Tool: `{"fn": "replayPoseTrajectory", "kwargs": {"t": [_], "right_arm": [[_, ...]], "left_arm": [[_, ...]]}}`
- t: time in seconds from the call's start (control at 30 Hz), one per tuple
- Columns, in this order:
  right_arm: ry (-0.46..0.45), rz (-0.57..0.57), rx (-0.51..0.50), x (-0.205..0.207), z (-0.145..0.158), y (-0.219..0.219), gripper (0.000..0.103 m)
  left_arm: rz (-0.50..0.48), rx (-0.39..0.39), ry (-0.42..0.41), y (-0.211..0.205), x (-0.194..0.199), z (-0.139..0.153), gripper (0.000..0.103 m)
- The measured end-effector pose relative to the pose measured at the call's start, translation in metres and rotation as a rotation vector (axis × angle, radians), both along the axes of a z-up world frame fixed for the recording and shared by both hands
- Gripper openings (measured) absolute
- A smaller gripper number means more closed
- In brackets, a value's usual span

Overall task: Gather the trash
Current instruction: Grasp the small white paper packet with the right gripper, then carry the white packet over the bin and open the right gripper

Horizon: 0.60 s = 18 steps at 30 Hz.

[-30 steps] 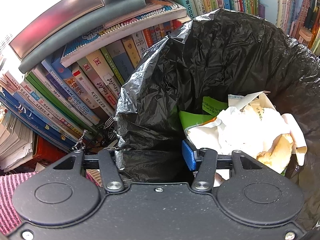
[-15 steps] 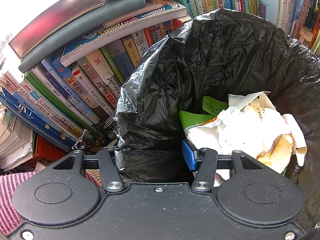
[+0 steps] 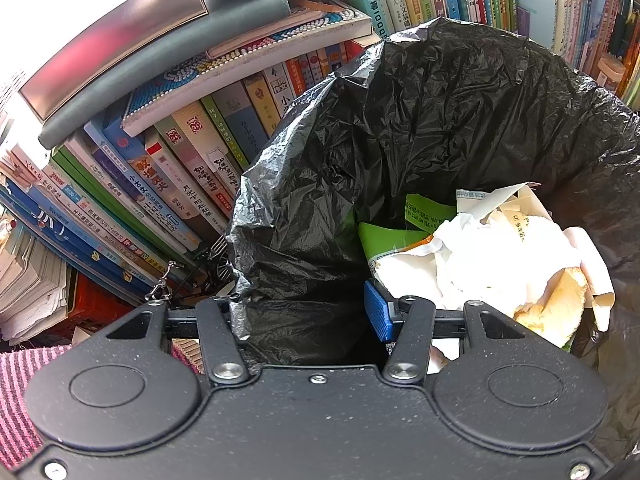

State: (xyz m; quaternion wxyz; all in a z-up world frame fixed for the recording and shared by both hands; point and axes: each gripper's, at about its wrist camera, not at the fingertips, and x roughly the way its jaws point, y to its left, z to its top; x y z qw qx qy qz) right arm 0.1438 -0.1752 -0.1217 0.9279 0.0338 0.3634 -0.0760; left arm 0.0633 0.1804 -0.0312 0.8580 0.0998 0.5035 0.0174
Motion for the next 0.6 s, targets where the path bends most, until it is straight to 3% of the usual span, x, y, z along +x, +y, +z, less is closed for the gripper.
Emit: {"fn": "replayPoseTrajectory", "kwargs": {"t": [0.6], "right_arm": [[-0.068, 0.032, 0.024, -0.069, 0.105, 0.009, 0.048]], "left_arm": [[-0.008, 0.007, -0.013, -0.002, -0.003, 0.001, 0.051]]}}
